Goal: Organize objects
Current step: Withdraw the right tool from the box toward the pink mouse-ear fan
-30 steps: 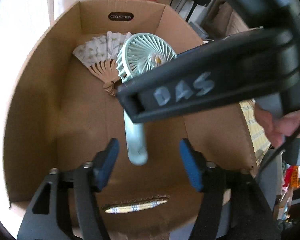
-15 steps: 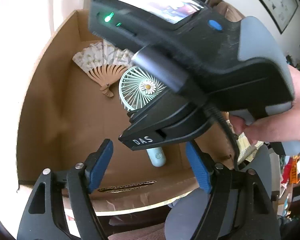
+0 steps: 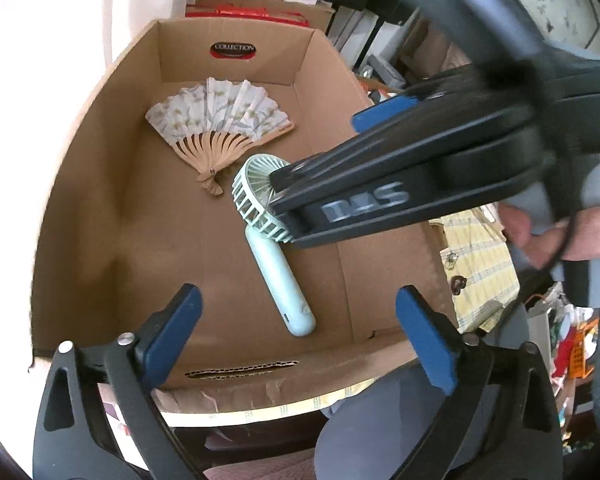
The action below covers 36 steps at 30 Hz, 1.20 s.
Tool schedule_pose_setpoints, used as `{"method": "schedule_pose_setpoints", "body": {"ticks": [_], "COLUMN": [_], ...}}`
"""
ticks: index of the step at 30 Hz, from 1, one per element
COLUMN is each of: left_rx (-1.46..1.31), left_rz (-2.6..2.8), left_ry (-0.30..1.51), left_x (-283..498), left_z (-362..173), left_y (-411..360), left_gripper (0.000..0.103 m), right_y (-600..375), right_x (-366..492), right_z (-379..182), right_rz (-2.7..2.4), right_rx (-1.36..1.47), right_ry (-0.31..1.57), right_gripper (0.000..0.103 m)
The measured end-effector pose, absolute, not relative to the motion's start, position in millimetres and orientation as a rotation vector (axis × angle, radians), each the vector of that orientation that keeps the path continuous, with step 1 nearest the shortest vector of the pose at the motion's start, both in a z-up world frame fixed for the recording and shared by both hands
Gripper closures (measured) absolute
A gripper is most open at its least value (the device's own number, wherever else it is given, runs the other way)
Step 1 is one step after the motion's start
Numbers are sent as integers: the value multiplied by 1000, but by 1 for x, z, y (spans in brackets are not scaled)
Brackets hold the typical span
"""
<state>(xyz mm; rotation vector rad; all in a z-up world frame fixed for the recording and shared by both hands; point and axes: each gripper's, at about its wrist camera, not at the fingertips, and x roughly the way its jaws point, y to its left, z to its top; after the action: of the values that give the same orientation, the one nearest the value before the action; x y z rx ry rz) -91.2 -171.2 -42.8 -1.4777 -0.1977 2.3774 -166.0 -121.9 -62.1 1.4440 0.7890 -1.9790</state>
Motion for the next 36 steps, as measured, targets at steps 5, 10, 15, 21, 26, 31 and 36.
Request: {"method": "schedule_pose_setpoints", "body": {"ticks": [5,10,15,21,26,31,36], "left_rx": [-1467,-1443,-1415,-1392,-1373,-1343,-1326], "left_rz": [2395,2426,2461,2482,2499,2519,2527], "left_ry": [-186,-136,-77,-95,-137,-157,-188], "left_x": [-93,-95,-94,-98,-103,-108,-113], "left_z": [-40,-36,-28,-21,-13,-5,0], "left_y": [-169,-158,-145,-135,-129,-119,-108], "left_gripper": [3,0,0,0,0,0,0], "right_y": [-95,-67,-36,0,32,59,84], "right_x": [-160,-154,-147,-141,-140,-139,-135], "right_z": [-35,-18,-4,0,3,4,4], "right_rz": [-2025,-2060,-2115,-2175,-2252,-2304,-2349], "right_rx": [1402,1375,1333,1310,1295,1291,1287], "right_ry": [655,534,445,404,368,318,268], "right_gripper": [17,17,17,14,13,13,13]}}
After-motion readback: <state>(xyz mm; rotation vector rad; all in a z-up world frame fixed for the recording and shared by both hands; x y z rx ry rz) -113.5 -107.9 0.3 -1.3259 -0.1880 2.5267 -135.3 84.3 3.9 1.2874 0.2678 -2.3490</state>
